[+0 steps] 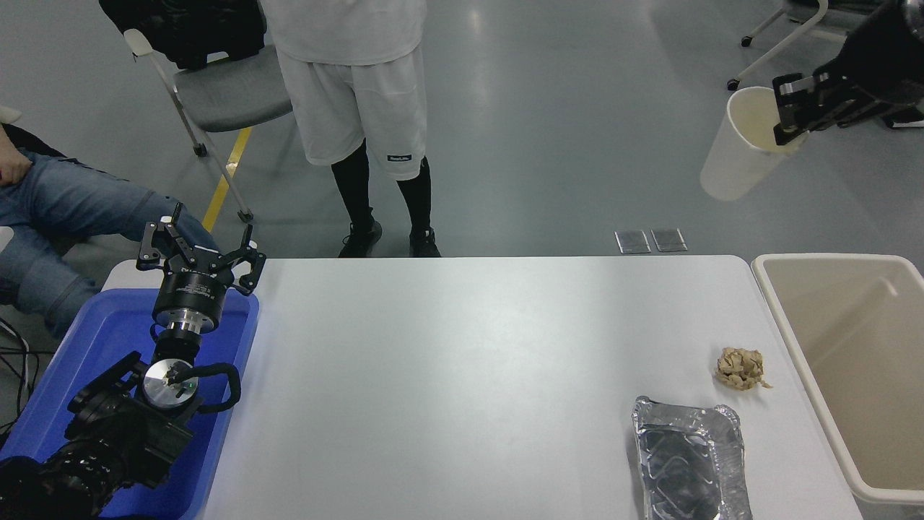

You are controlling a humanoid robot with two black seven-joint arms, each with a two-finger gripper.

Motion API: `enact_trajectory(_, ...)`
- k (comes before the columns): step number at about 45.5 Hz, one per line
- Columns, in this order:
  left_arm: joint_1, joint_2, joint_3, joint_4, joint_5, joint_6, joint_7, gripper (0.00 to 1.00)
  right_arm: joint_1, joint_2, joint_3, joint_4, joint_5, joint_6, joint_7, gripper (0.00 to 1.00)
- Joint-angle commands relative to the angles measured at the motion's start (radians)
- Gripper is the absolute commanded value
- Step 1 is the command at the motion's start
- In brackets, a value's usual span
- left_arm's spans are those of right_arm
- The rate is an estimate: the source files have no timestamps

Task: Pick up paper cup place in dustbin

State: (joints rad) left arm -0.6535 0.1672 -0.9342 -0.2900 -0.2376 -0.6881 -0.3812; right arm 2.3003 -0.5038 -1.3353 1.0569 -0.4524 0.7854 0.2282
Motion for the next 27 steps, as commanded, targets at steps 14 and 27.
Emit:
enact_trajectory(14,0.0,0.0,0.0,0.0,-0.002,0.002,-0.001,0.99,-0.096,-0.225,-0.05,-0.106,-0.144,0.0,0.0,0.0)
enact_trajectory(27,0.0,0.0,0.0,0.0,-0.002,0.002,-0.001,0.99,-0.254,-0.354,-0.038,-0.229,-0.167,0.0,0.0,0.0)
